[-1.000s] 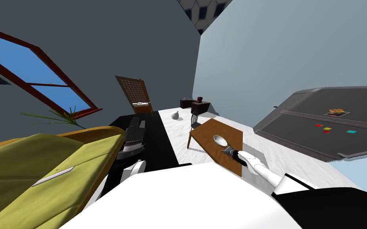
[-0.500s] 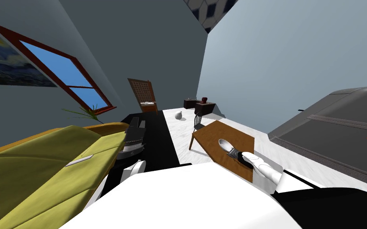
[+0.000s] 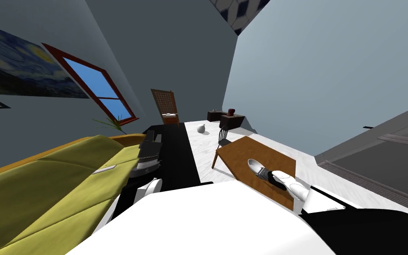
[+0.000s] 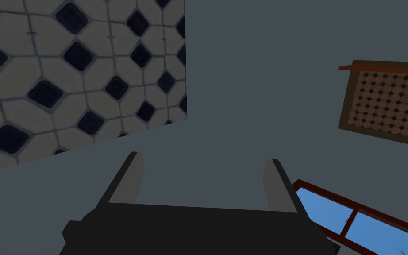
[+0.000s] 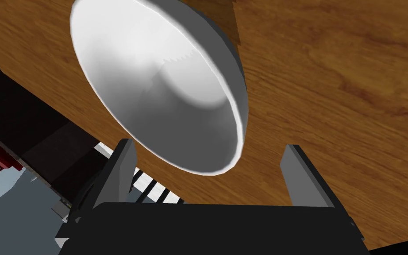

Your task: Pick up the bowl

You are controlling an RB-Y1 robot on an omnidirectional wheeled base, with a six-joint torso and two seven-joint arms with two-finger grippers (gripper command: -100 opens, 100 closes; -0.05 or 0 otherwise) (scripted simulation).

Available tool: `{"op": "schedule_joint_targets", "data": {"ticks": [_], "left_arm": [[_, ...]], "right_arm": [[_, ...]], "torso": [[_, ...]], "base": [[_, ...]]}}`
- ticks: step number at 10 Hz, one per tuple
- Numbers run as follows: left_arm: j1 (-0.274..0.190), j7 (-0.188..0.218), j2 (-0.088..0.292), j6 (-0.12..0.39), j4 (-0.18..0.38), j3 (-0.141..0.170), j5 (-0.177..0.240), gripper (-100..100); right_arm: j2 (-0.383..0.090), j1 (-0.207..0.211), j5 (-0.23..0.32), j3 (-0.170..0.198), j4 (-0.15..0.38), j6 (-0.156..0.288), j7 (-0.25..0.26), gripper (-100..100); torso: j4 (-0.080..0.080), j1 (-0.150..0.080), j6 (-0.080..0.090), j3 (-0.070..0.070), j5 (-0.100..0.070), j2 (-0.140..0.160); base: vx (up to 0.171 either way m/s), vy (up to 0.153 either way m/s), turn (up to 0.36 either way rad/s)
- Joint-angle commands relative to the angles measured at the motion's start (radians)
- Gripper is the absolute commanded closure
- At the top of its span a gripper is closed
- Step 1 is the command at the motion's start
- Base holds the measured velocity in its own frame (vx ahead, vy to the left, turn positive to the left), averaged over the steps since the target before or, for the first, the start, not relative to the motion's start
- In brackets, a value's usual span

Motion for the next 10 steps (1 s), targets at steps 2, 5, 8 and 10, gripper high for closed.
{"op": "schedule_joint_targets", "data": {"ticks": [2,5,8,10], "left_arm": [[0.000,0.000,0.000,0.000,0.000,0.000,0.000,0],[0.000,0.000,0.000,0.000,0.000,0.000,0.000,0],[0.000,0.000,0.000,0.000,0.000,0.000,0.000,0],[0.000,0.000,0.000,0.000,0.000,0.000,0.000,0]], "right_arm": [[-0.006,0.000,0.014,0.026,0.012,-0.008,-0.031,-100],[0.017,-0.004,0.036,0.069,0.058,-0.046,-0.062,-100],[0.018,-0.006,0.036,0.067,0.059,-0.048,-0.054,-100],[0.029,-0.007,0.031,0.071,0.078,-0.035,-0.075,-100]], "torso": [[0.000,0.000,0.000,0.000,0.000,0.000],[0.000,0.000,0.000,0.000,0.000,0.000],[0.000,0.000,0.001,0.000,0.000,0.001],[0.000,0.001,0.000,0.001,0.000,0.002]], "base": [[0.019,-0.016,0.081],[0.030,-0.025,0.113],[0.012,-0.013,0.021],[-0.023,-0.009,0.114]]}}
